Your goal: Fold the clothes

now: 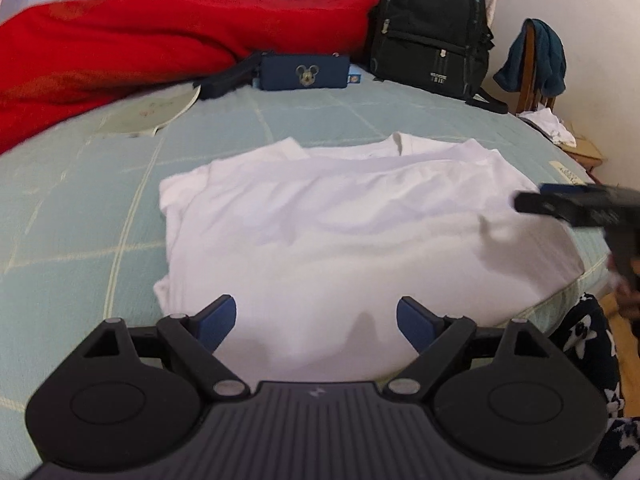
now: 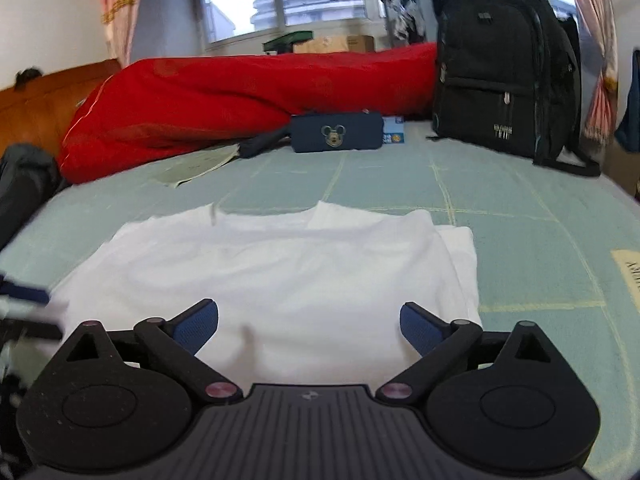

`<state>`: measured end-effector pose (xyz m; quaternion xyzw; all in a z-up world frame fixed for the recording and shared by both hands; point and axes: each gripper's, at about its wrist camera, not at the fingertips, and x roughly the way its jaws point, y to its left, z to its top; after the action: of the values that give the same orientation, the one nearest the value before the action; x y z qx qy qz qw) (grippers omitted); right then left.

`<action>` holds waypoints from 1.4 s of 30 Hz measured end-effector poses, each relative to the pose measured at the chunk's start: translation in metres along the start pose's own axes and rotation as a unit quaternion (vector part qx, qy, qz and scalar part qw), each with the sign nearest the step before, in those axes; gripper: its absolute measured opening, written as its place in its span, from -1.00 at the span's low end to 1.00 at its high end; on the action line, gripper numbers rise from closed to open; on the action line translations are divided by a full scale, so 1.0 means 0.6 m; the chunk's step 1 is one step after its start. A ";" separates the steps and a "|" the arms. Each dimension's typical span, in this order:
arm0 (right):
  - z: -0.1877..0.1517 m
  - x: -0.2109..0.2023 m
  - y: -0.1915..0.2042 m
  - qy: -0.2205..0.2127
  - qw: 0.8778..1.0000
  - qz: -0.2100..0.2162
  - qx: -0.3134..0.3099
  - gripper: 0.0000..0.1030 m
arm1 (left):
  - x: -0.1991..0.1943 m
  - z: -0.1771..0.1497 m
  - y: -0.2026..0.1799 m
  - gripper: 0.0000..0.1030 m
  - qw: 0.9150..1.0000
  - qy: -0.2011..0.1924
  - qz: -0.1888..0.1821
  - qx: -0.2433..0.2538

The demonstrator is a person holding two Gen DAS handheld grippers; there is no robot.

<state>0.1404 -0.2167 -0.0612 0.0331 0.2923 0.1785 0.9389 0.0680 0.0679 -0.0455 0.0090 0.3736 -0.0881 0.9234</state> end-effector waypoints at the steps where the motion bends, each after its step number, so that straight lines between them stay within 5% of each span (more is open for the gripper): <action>1: -0.001 0.014 -0.007 0.006 1.000 -0.006 0.006 0.94 | 0.001 0.001 -0.003 0.70 1.000 -0.002 0.001 0.001; 6: -0.026 0.032 -0.028 0.017 1.000 -0.018 0.013 0.95 | 0.008 -0.002 0.003 0.70 1.000 0.001 0.012 -0.013; 11: 0.019 0.024 -0.023 0.003 1.000 0.009 0.023 0.99 | 0.015 0.001 0.018 0.71 0.999 0.002 0.025 -0.029; 15: 0.071 0.060 -0.012 -0.005 0.996 0.076 0.047 1.00 | 0.015 0.005 0.017 0.75 0.999 -0.007 0.031 -0.021; 19: 0.077 0.127 0.001 0.034 0.989 0.127 0.072 1.00 | 0.015 0.005 0.022 0.77 0.999 -0.012 0.037 -0.017; 26: 0.078 0.170 0.000 0.050 0.993 0.089 0.054 1.00 | 0.027 0.007 0.039 0.77 0.999 -0.010 0.038 -0.029; 33: 0.084 0.102 -0.013 0.009 0.997 0.036 0.062 1.00 | 0.026 0.004 0.033 0.78 0.999 -0.008 0.030 -0.023; 42: 0.047 0.058 -0.038 0.030 0.995 -0.014 0.093 1.00 | 0.020 0.003 0.025 0.78 0.999 -0.007 0.029 -0.026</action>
<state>0.1901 -0.2244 -0.0607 0.1106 0.3362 0.1380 0.9250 0.0800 0.0809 -0.0533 -0.0045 0.3692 -0.0517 0.9279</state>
